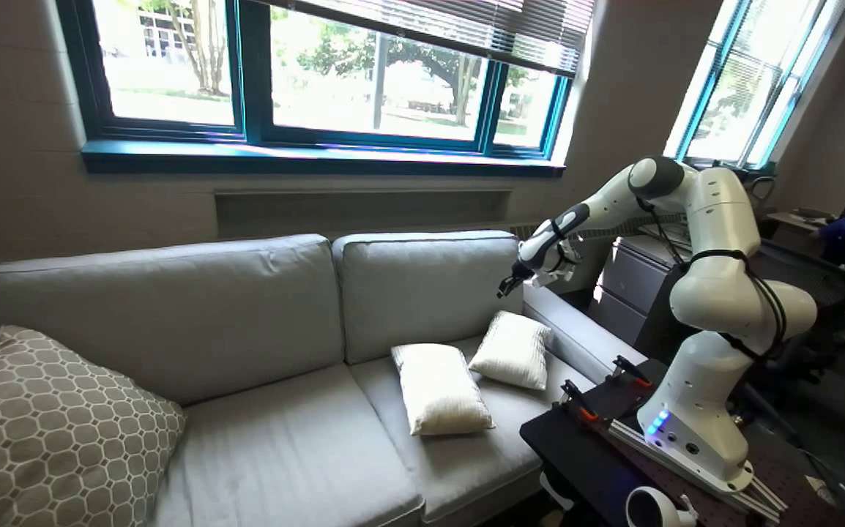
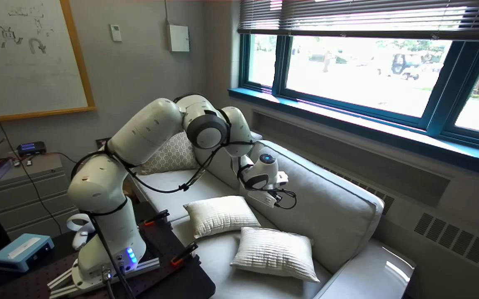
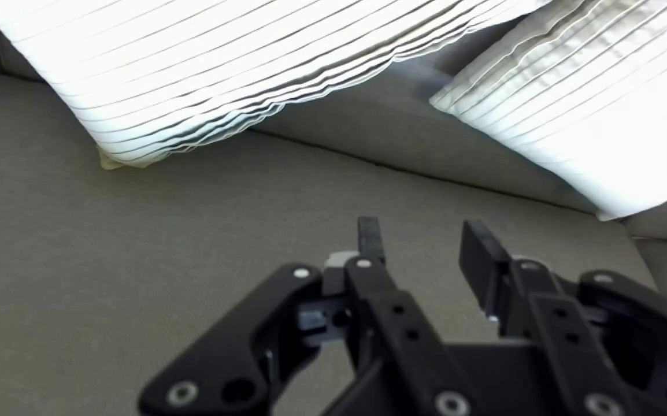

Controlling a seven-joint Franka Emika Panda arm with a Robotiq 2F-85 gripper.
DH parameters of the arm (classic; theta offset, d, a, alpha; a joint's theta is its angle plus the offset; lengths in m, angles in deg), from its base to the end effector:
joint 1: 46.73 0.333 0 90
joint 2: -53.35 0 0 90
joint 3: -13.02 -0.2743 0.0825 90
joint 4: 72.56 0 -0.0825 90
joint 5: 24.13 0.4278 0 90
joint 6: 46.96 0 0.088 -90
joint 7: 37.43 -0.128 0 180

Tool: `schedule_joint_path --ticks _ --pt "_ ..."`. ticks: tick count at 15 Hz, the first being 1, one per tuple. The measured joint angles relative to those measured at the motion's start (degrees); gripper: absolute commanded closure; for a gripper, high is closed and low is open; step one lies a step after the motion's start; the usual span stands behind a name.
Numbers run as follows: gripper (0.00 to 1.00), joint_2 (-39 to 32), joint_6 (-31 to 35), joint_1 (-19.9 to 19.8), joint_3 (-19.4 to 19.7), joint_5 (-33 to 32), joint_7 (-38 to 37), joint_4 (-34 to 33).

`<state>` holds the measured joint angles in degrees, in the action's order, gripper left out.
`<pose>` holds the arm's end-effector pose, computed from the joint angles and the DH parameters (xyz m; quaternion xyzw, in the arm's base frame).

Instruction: Stack the pillows at the edge of the sofa.

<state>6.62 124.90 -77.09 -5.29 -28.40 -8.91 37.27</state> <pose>0.6230 -0.1164 0.0267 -0.9770 -0.1123 -0.1776 0.0367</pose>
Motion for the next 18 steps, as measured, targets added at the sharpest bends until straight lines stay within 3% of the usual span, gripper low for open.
schedule_joint_path --ticks 3,4,12,15,18 --pt "0.04 -2.9 0.0 0.7 0.7 1.9 -3.5 -1.5" --pt "0.01 -4.6 0.0 1.6 1.5 2.7 -5.5 -2.8" --pt "0.0 -20.9 2.2 16.9 17.5 9.6 -27.2 -18.0" --pt "0.0 -25.2 2.1 18.1 20.3 13.2 -33.6 -21.3" --pt "0.0 -27.1 1.1 17.1 20.5 16.8 -37.8 -22.6"
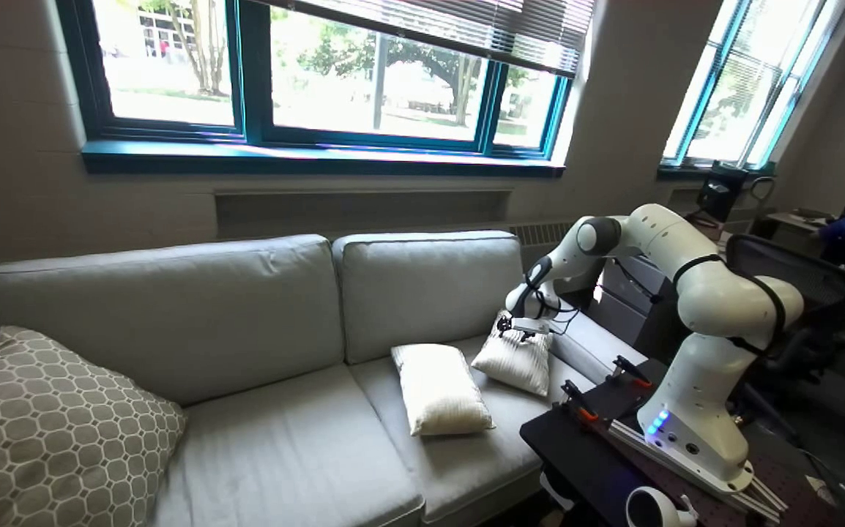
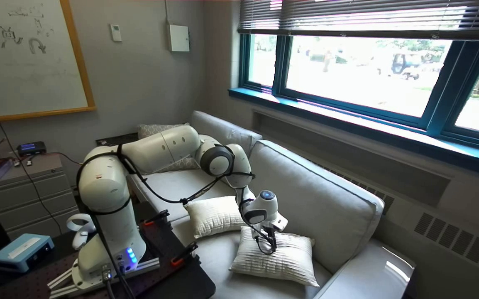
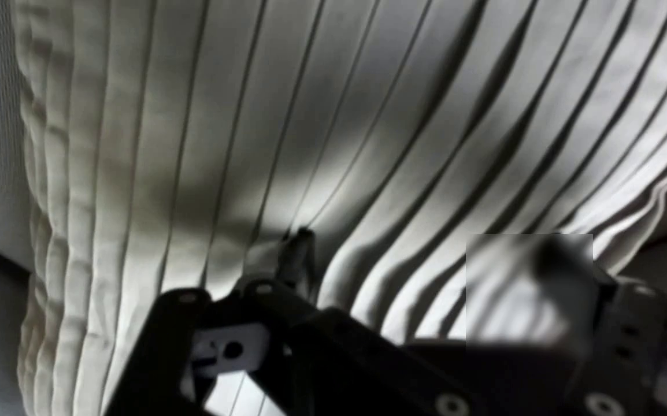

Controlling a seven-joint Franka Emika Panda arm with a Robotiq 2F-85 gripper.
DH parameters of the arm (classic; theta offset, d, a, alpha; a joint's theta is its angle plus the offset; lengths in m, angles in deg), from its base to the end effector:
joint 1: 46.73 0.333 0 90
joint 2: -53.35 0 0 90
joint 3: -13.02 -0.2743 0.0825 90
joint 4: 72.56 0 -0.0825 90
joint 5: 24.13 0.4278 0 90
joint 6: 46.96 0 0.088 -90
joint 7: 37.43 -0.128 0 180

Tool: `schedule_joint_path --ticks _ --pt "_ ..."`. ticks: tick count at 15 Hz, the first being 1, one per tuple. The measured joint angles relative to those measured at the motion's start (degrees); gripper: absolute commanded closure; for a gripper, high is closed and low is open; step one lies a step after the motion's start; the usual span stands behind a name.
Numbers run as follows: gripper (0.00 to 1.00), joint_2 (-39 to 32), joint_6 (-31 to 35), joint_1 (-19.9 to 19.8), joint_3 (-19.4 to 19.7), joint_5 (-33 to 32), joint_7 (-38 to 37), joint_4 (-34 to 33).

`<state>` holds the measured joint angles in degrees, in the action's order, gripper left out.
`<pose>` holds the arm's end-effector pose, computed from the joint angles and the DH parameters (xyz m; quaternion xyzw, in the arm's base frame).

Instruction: Stack the pillows at the edge of the sofa.

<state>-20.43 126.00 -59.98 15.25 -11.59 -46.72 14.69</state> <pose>0.5885 -0.1801 -0.1539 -0.9478 0.3009 -0.1055 0.0019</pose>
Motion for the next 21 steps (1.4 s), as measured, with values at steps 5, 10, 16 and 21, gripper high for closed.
schedule_joint_path --ticks 5,10,16,21 --pt "0.27 -1.4 -3.8 -0.2 0.7 5.3 -7.4 -1.6" --pt "0.63 -5.8 -9.1 0.8 3.1 6.9 -14.0 -6.2" --pt "0.97 -6.8 -12.3 3.5 5.4 7.3 -19.2 -11.3" --pt "0.96 -3.4 -6.9 13.2 12.8 7.1 -23.0 -10.1"
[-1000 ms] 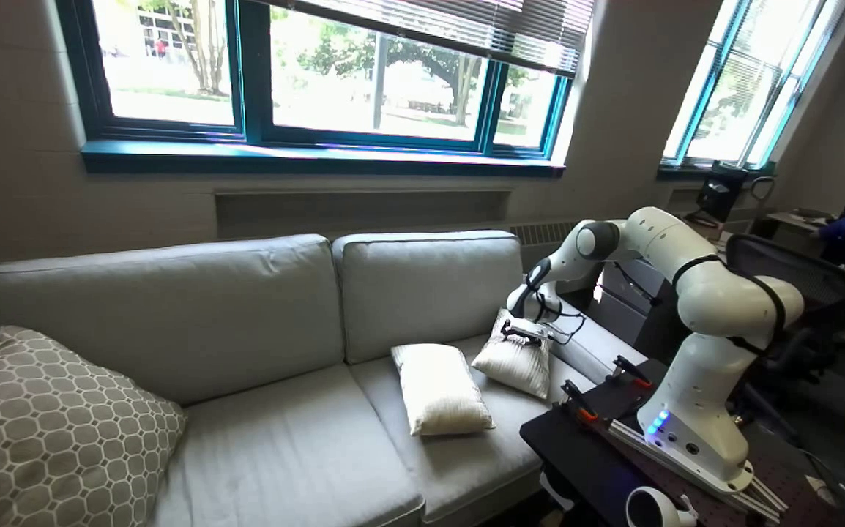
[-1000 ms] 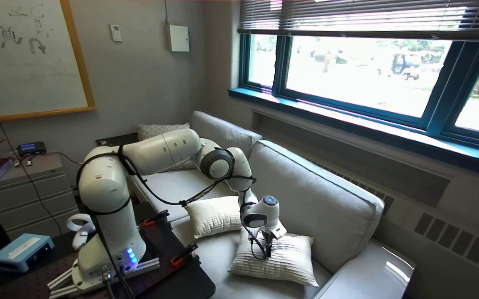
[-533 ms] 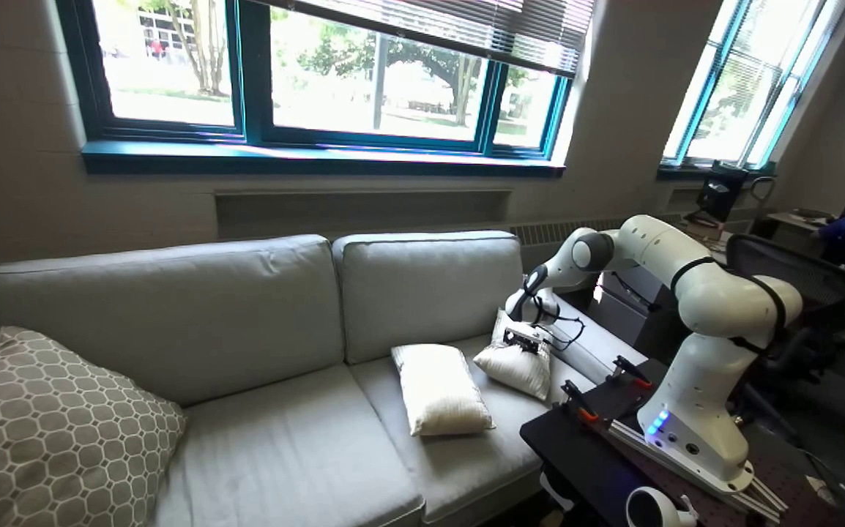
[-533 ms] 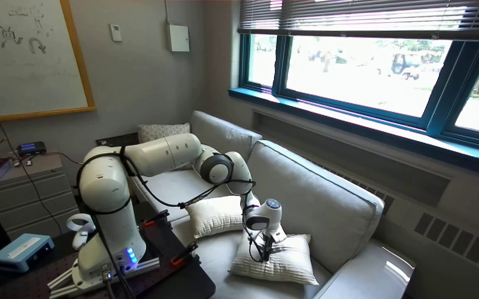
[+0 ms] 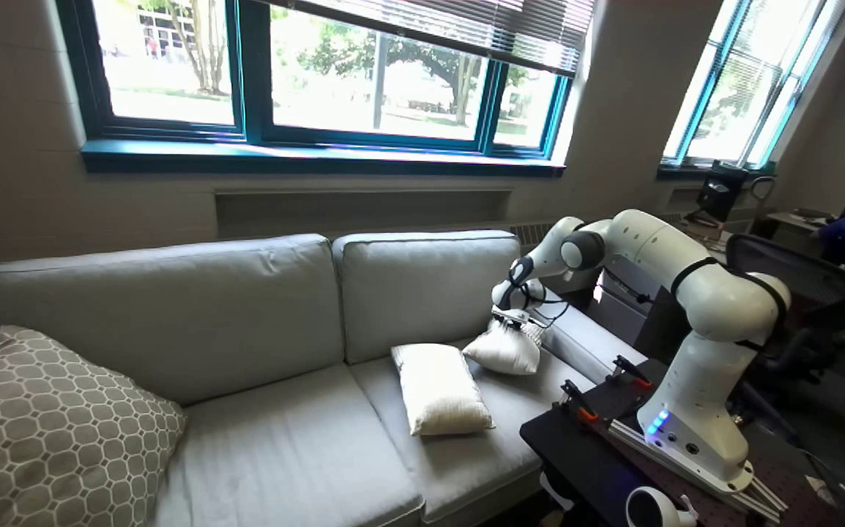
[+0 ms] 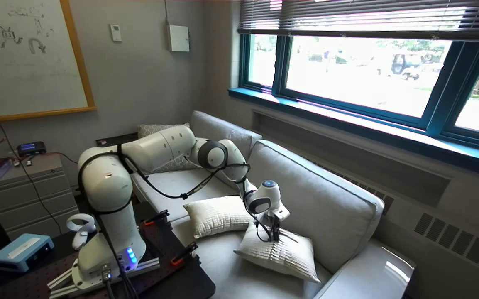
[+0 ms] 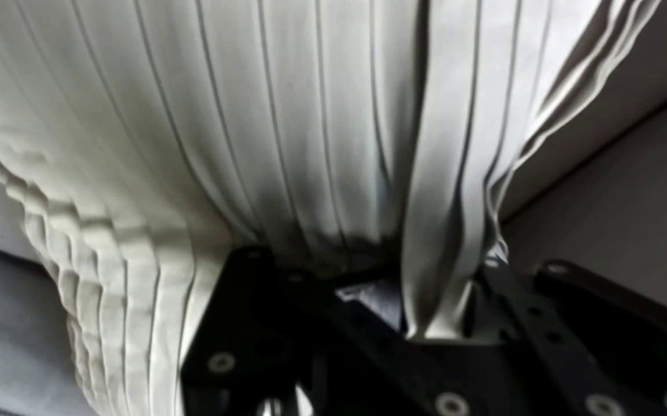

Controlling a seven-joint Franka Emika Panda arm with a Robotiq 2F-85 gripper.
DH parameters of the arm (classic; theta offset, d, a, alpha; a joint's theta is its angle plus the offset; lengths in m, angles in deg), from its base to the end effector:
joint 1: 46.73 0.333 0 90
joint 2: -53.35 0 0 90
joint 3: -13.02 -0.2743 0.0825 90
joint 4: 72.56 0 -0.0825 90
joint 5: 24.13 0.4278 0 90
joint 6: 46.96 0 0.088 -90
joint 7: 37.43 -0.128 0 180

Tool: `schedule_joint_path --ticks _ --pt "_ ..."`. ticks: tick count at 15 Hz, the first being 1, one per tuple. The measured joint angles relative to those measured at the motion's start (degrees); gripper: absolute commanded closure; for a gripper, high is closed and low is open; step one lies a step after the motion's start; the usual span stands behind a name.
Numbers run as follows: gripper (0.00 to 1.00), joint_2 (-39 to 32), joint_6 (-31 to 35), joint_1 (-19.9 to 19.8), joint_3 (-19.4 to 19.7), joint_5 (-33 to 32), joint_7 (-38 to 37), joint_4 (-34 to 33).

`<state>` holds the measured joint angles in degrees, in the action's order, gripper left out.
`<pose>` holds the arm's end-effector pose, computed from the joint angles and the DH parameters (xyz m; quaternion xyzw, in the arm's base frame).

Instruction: Stack the pillows at the edge of the sofa.

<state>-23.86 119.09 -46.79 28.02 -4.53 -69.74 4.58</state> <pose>0.6487 -0.1766 -0.1206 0.8874 -0.4391 0.1364 0.0340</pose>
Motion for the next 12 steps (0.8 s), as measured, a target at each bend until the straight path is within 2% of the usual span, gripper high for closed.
schedule_joint_path --ticks 6,10,12 --pt "0.96 9.7 16.8 12.4 12.3 1.1 -2.9 14.5" --pt "0.97 15.9 28.1 19.0 18.6 7.0 -2.7 26.0" --pt "0.97 19.1 30.9 23.3 22.5 11.6 -2.9 32.1"
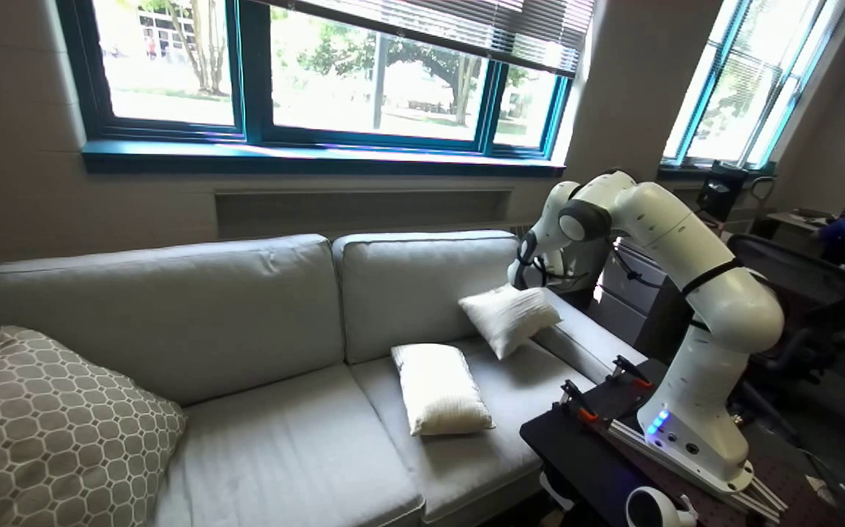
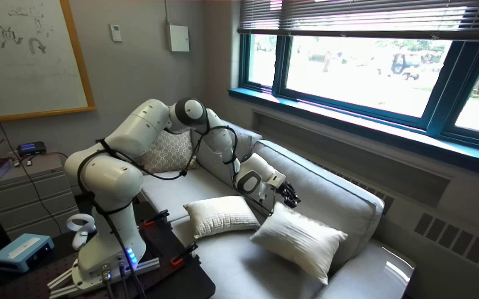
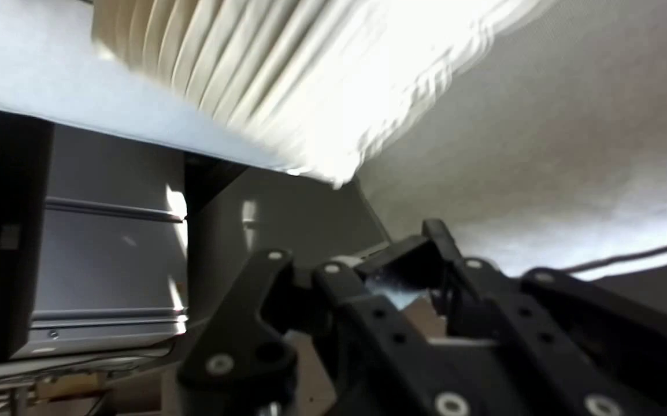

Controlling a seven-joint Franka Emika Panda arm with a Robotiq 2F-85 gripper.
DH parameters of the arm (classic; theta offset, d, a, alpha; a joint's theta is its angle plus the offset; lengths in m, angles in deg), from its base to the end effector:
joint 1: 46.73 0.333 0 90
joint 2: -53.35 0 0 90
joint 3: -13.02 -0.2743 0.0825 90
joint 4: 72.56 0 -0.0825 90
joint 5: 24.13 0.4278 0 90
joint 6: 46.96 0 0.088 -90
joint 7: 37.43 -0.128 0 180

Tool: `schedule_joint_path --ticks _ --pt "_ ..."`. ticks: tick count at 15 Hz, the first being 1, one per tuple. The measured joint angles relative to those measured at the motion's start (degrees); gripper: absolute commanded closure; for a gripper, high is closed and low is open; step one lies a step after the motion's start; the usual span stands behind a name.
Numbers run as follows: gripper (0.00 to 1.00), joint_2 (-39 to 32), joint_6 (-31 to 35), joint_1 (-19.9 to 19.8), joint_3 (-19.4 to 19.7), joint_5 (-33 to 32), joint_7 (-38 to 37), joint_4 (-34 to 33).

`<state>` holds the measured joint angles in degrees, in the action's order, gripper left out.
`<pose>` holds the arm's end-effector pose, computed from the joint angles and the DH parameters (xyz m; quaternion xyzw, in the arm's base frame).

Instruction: Stack the pillows at the edge of the sofa.

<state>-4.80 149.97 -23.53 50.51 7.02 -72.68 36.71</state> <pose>0.6168 -0.2132 0.0809 0.7930 -0.4307 0.4143 0.1183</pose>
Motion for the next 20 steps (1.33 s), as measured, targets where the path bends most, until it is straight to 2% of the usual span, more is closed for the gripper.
schedule_joint_path --ticks 3,5,6,8,9,10,11,12,14,17,19,20 --pt "0.96 4.2 -0.2 8.7 7.2 9.4 0.0 9.5" --pt "0.96 6.3 -1.1 13.3 10.0 12.7 0.0 14.0" --pt "0.71 7.3 -1.3 14.4 10.1 12.8 0.0 15.2" --pt "0.67 10.0 0.6 13.3 6.4 9.8 1.2 15.6" --pt "0.84 11.5 1.7 11.8 3.3 8.9 3.3 15.2" --pt "0.77 12.2 1.6 11.2 1.9 8.9 3.8 14.9" --pt "0.7 12.0 1.5 11.4 2.1 8.9 3.6 15.0" --pt "0.42 11.8 1.5 11.5 2.5 8.9 3.6 15.0" --pt "0.42 11.3 1.4 11.5 2.8 8.9 3.6 15.0" --pt "0.19 10.8 0.2 10.7 1.2 8.6 3.5 14.3" --pt "0.04 10.8 -0.5 7.5 -3.1 6.5 3.0 12.3" --pt "0.01 10.8 -0.8 4.5 -6.4 4.6 2.6 10.7"
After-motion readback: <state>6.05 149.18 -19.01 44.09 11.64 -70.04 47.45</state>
